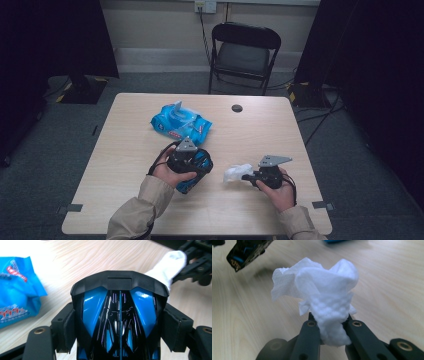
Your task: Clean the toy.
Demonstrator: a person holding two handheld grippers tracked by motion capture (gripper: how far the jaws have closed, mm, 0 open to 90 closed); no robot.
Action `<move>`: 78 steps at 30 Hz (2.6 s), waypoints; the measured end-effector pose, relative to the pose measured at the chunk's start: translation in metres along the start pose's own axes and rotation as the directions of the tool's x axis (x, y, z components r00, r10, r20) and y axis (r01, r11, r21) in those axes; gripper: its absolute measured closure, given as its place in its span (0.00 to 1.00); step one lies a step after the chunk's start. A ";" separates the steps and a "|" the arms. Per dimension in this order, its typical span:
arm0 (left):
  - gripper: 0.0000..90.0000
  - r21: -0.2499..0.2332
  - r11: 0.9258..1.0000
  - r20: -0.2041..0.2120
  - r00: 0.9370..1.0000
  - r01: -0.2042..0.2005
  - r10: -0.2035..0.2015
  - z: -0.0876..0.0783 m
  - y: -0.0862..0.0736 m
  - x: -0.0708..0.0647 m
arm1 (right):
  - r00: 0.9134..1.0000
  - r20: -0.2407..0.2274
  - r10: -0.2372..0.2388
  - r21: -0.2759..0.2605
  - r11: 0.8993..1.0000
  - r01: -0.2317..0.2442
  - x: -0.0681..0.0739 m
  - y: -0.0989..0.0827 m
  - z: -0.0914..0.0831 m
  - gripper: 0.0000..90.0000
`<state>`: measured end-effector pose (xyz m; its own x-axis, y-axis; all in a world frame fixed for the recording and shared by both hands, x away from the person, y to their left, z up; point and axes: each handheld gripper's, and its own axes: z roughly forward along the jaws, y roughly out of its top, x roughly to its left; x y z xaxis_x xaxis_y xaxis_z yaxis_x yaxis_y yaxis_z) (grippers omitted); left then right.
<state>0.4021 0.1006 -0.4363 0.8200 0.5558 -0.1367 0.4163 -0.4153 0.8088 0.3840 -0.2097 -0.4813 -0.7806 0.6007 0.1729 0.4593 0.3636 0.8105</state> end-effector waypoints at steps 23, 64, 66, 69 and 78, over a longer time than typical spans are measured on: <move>0.28 -0.070 0.997 0.093 0.995 -0.026 0.032 -0.010 -0.002 -0.013 | 0.982 -0.152 -0.109 -0.117 0.989 0.092 0.027 0.084 0.022 0.95; 0.28 -0.102 0.994 0.062 0.998 -0.026 0.033 -0.006 0.002 -0.014 | 0.986 -0.130 -0.103 -0.171 0.982 0.080 0.004 0.076 -0.004 0.95; 0.28 -0.099 0.994 0.064 0.997 -0.034 0.041 -0.004 0.003 -0.015 | 0.984 -0.137 -0.114 -0.167 0.982 0.091 0.007 0.081 0.000 0.95; 0.28 -0.094 0.995 0.069 0.997 -0.036 0.043 -0.002 0.003 -0.016 | 0.979 -0.162 -0.126 -0.166 0.981 0.099 0.012 0.086 0.006 0.95; 0.28 -0.086 0.996 0.046 0.999 -0.017 0.021 -0.003 -0.001 -0.009 | 0.960 -0.243 -0.142 -0.158 0.982 0.105 0.023 0.090 0.017 0.95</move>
<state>0.3933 0.0985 -0.4341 0.8458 0.5132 -0.1458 0.3669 -0.3613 0.8572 0.4146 -0.1513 -0.4136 -0.9171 0.3521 0.1868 0.3020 0.3079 0.9022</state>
